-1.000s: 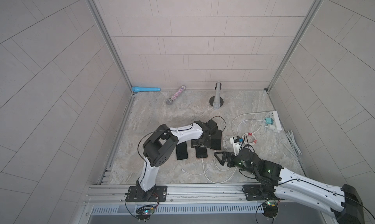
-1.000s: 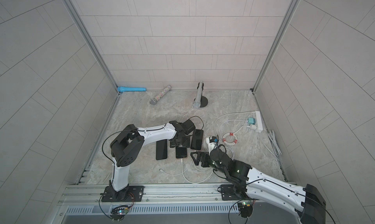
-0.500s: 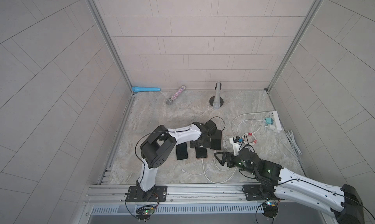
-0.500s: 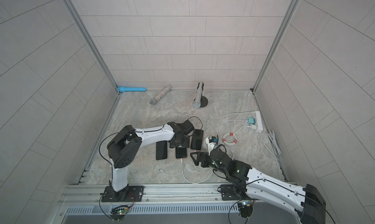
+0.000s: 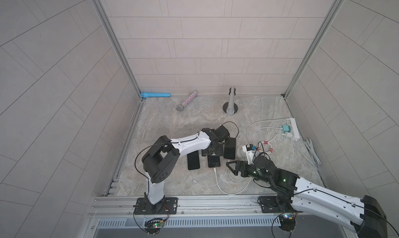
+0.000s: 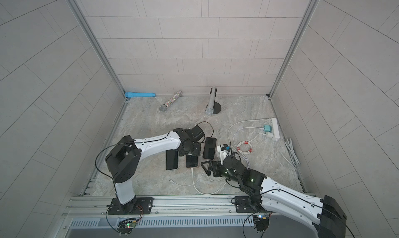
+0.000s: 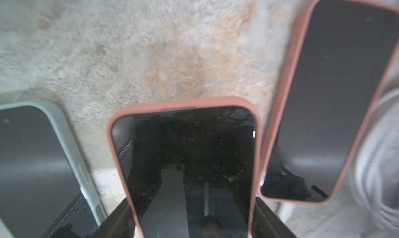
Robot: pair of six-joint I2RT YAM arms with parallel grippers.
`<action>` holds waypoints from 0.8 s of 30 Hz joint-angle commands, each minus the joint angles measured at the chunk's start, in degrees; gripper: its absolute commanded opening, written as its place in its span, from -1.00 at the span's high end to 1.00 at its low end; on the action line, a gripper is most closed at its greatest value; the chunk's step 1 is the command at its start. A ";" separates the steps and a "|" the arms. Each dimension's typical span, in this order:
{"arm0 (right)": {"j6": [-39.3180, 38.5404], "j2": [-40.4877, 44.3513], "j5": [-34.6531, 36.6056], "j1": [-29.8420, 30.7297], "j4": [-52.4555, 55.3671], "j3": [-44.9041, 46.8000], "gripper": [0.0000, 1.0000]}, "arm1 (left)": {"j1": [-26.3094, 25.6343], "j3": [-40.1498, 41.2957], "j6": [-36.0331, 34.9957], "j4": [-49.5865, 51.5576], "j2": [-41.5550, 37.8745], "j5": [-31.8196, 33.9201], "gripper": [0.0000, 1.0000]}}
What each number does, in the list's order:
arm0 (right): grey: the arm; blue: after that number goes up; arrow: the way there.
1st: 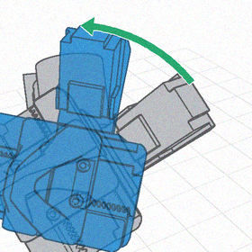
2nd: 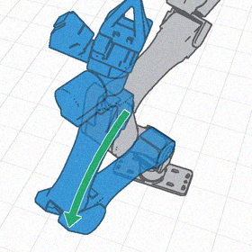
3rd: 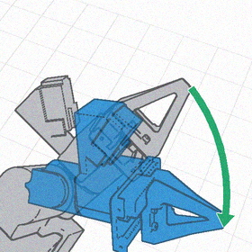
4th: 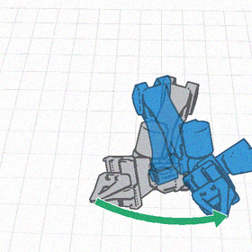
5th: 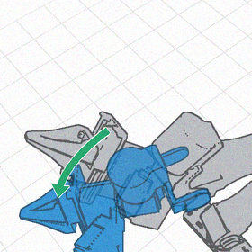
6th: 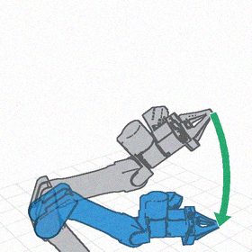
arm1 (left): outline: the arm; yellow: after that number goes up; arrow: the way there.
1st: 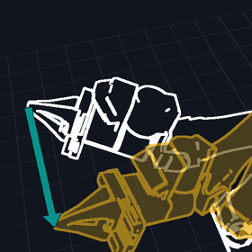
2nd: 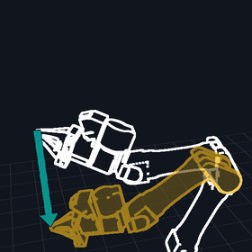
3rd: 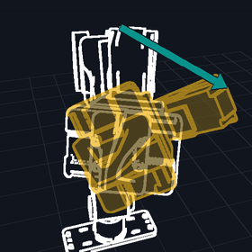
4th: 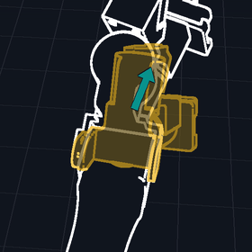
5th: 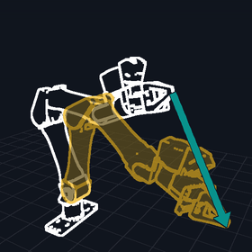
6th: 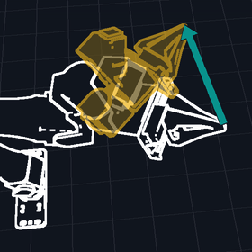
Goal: Unplug the charging cable from the phone
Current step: Pick up the phone at the center of the board, then remove the charging cable from the phone.
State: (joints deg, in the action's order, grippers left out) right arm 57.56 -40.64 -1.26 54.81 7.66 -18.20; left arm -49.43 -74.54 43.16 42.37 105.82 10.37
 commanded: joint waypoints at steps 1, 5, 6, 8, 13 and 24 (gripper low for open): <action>-0.78 -1.71 -3.26 -0.31 -3.53 0.50 -0.86 | -0.15 0.15 -0.71 1.77 -3.17 -0.50 1.00; -0.81 -4.95 -5.41 -0.40 -6.62 0.47 -0.80 | -0.14 0.01 -0.86 2.21 -4.75 -1.08 1.00; -0.68 -5.87 -5.91 -0.40 -7.55 0.52 -0.78 | -0.14 -0.14 -0.88 2.37 -5.15 -1.22 1.00; -0.53 -7.71 -6.82 -0.49 -9.39 0.54 -0.74 | -0.14 -0.27 -0.97 2.62 -5.79 -1.47 1.00; 0.00 -12.58 -8.71 -0.49 -14.72 0.51 -0.62 | -0.19 -0.53 -1.23 3.20 -6.99 -2.00 1.00; 2.20 -20.48 -12.63 -0.19 -24.70 1.42 -0.32 | -0.19 -1.39 -1.32 3.56 -7.56 -2.63 1.00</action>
State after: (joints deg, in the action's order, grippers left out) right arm 59.16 -60.10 -12.34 54.61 -12.49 -17.76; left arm -49.43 -74.54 42.44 44.93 100.57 8.58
